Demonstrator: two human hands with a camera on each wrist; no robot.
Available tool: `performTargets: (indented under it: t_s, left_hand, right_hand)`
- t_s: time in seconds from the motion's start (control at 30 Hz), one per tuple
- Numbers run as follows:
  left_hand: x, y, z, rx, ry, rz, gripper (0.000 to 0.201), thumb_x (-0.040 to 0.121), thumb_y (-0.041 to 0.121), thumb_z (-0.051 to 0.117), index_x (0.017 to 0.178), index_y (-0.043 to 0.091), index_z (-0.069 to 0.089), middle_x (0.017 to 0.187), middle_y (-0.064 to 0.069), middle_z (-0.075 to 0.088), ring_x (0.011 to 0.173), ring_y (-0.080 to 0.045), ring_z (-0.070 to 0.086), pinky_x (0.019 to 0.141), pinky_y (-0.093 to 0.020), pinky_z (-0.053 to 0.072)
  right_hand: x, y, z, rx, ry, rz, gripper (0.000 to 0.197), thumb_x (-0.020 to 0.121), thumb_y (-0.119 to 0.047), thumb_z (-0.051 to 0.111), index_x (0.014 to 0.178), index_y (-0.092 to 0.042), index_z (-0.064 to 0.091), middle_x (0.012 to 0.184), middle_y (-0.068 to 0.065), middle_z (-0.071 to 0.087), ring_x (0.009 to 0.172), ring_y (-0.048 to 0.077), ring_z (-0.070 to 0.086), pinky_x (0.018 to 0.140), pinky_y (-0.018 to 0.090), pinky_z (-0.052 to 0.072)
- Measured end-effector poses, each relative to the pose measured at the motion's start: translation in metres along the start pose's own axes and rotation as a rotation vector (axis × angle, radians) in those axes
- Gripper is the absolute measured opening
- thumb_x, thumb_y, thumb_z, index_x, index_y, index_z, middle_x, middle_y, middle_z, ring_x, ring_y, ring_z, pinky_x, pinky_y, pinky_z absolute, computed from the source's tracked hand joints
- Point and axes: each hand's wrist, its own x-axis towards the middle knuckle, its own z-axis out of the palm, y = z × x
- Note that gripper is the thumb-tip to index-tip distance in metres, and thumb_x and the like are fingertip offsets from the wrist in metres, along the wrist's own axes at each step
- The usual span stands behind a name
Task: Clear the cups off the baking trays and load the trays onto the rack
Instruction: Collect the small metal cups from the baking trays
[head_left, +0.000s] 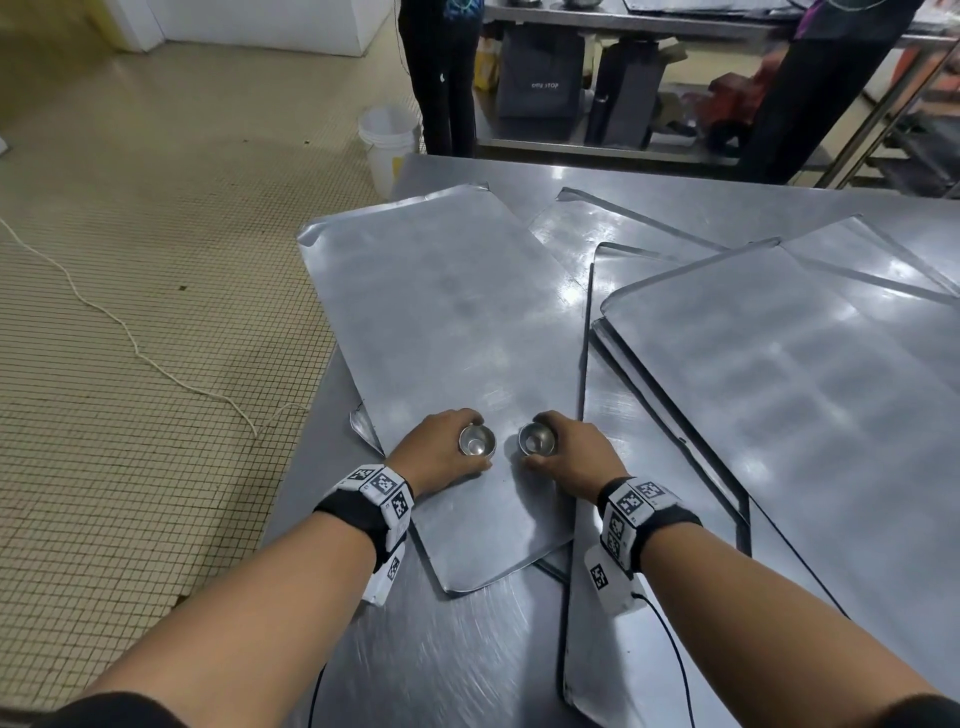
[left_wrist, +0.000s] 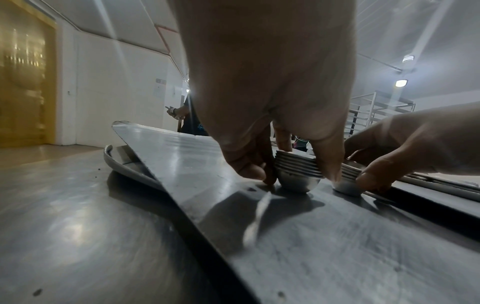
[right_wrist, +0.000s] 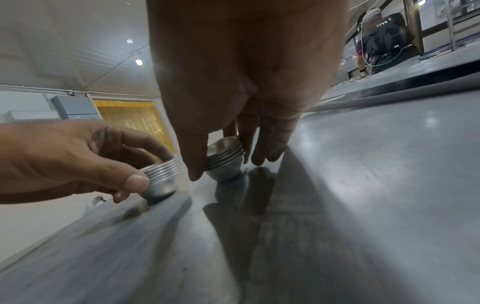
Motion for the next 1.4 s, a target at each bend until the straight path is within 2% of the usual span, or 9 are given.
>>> performTargets:
  t_s: [0.17, 0.23, 0.37, 0.5, 0.7, 0.83, 1.0, 1.23, 1.4]
  left_hand:
    - [-0.002, 0.002, 0.002, 0.021, 0.002, -0.035, 0.054, 0.076, 0.040, 0.081, 0.121, 0.024, 0.057, 0.114, 0.000, 0.067, 0.100, -0.020, 0.061, 0.080, -0.030, 0.048]
    - [-0.004, 0.004, 0.003, 0.020, 0.000, -0.028, 0.052, 0.076, 0.040, 0.080, 0.120, 0.024, 0.056, 0.115, -0.001, 0.066, 0.102, -0.021, 0.061, 0.081, -0.032, 0.049]
    - [-0.010, 0.008, 0.006, -0.031, 0.018, -0.019, 0.050, 0.076, 0.037, 0.078, 0.121, 0.029, 0.057, 0.113, -0.001, 0.062, 0.104, -0.021, 0.060, 0.088, -0.035, 0.051]
    - [-0.011, 0.016, 0.008, -0.076, 0.029, -0.006, 0.055, 0.077, 0.030, 0.080, 0.128, 0.028, 0.059, 0.117, 0.000, 0.058, 0.108, -0.019, 0.059, 0.094, -0.032, 0.048]
    - [-0.005, 0.045, 0.016, -0.076, 0.002, 0.009, 0.052, 0.072, 0.034, 0.081, 0.119, 0.031, 0.061, 0.109, 0.004, 0.068, 0.100, -0.017, 0.064, 0.088, -0.035, 0.054]
    - [-0.001, 0.076, 0.030, -0.060, -0.013, 0.054, 0.051, 0.074, 0.033, 0.081, 0.121, 0.029, 0.061, 0.109, 0.005, 0.069, 0.098, -0.017, 0.064, 0.087, -0.032, 0.053]
    - [0.003, 0.125, 0.060, -0.049, -0.055, 0.093, 0.052, 0.076, 0.033, 0.082, 0.123, 0.028, 0.060, 0.111, 0.004, 0.068, 0.100, -0.016, 0.064, 0.088, -0.034, 0.053]
    - [0.002, 0.216, 0.127, -0.036, -0.106, 0.152, 0.055, 0.076, 0.034, 0.081, 0.126, 0.028, 0.059, 0.112, 0.006, 0.068, 0.098, -0.014, 0.065, 0.083, -0.027, 0.051]
    - [0.000, 0.287, 0.183, 0.002, -0.150, 0.236, 0.059, 0.077, 0.032, 0.082, 0.131, 0.024, 0.059, 0.116, 0.003, 0.068, 0.102, -0.016, 0.064, 0.090, -0.033, 0.053]
  right_hand:
    - [-0.001, -0.009, 0.005, -0.031, -0.005, 0.031, 0.033, 0.084, -0.037, 0.066, 0.111, -0.019, 0.061, 0.104, 0.002, 0.070, 0.097, 0.024, 0.066, 0.077, 0.033, 0.050]
    - [-0.003, -0.010, 0.008, -0.034, -0.006, 0.029, 0.030, 0.081, -0.039, 0.065, 0.105, -0.022, 0.060, 0.101, 0.000, 0.069, 0.095, 0.023, 0.065, 0.073, 0.031, 0.046]
    - [-0.010, -0.009, 0.009, 0.006, 0.024, 0.031, 0.040, 0.078, -0.041, 0.069, 0.113, -0.024, 0.060, 0.105, 0.001, 0.067, 0.095, 0.022, 0.064, 0.078, 0.031, 0.048]
    - [-0.020, -0.003, 0.001, 0.045, 0.050, 0.038, 0.046, 0.075, -0.036, 0.075, 0.116, -0.019, 0.062, 0.107, 0.004, 0.067, 0.096, 0.021, 0.062, 0.080, 0.031, 0.050]
    - [-0.038, 0.023, -0.017, 0.152, 0.125, 0.097, 0.048, 0.073, -0.034, 0.078, 0.116, -0.023, 0.060, 0.104, -0.001, 0.070, 0.089, 0.018, 0.064, 0.074, 0.028, 0.049]
    - [-0.058, 0.046, -0.034, 0.163, 0.172, 0.091, 0.056, 0.077, -0.030, 0.077, 0.129, -0.022, 0.056, 0.111, -0.002, 0.071, 0.099, 0.021, 0.066, 0.083, 0.028, 0.049]
    - [-0.093, 0.090, -0.059, 0.147, 0.205, 0.103, 0.050, 0.079, -0.032, 0.076, 0.125, -0.021, 0.059, 0.116, -0.003, 0.070, 0.104, 0.019, 0.065, 0.082, 0.025, 0.045]
    - [-0.157, 0.170, -0.106, 0.179, 0.259, 0.167, 0.049, 0.080, -0.033, 0.074, 0.124, -0.022, 0.058, 0.115, -0.001, 0.070, 0.103, 0.022, 0.065, 0.090, 0.035, 0.052]
    - [-0.209, 0.233, -0.139, 0.165, 0.309, 0.215, 0.048, 0.083, -0.029, 0.072, 0.127, -0.021, 0.057, 0.118, 0.002, 0.069, 0.107, 0.024, 0.063, 0.090, 0.031, 0.049]
